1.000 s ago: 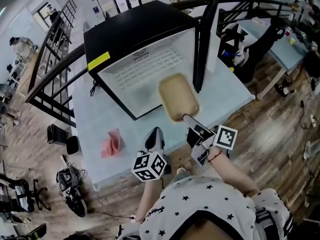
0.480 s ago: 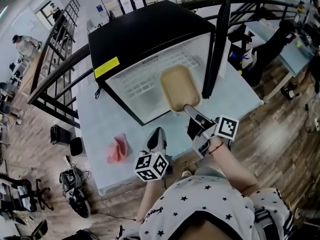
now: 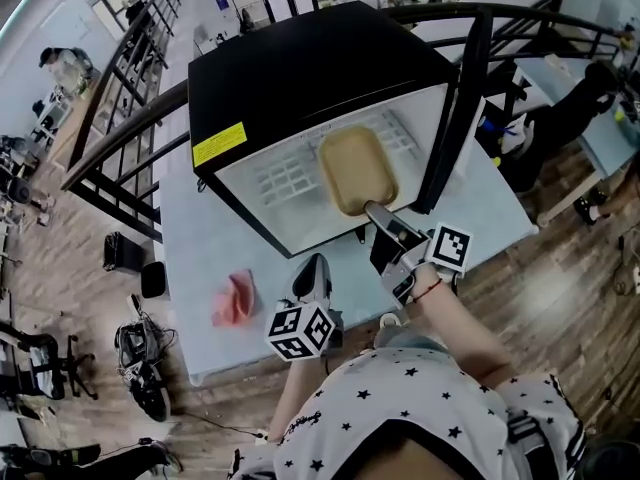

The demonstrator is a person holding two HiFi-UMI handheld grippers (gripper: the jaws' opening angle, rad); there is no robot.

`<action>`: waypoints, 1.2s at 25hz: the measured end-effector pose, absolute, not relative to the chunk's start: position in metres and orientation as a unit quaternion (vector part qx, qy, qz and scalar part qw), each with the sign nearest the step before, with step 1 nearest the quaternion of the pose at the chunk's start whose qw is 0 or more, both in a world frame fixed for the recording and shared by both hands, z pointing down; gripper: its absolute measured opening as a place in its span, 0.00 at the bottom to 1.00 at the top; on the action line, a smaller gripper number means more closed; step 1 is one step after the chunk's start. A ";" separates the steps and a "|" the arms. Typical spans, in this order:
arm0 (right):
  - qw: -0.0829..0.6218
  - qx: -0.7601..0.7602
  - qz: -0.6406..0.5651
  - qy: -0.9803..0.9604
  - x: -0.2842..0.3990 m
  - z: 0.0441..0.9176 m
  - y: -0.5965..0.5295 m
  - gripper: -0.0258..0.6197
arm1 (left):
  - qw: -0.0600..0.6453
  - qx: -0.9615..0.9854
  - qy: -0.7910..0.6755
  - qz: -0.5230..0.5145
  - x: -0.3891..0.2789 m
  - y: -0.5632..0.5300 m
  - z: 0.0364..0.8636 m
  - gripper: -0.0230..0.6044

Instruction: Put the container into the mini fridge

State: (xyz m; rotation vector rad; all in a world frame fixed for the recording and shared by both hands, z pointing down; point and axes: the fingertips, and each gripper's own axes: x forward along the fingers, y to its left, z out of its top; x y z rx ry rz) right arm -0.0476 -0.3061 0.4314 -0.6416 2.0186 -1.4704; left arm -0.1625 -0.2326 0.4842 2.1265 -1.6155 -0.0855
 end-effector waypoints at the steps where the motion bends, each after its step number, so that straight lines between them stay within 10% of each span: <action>1: 0.276 -0.236 -0.551 0.752 -0.049 0.431 -0.311 0.38 | 0.231 0.772 -0.591 -0.032 -0.162 -0.237 0.483 0.05; 30: 0.269 -0.198 -0.617 0.713 -0.068 0.439 -0.391 0.38 | 0.221 0.725 -0.650 -0.052 -0.165 -0.284 0.476 0.05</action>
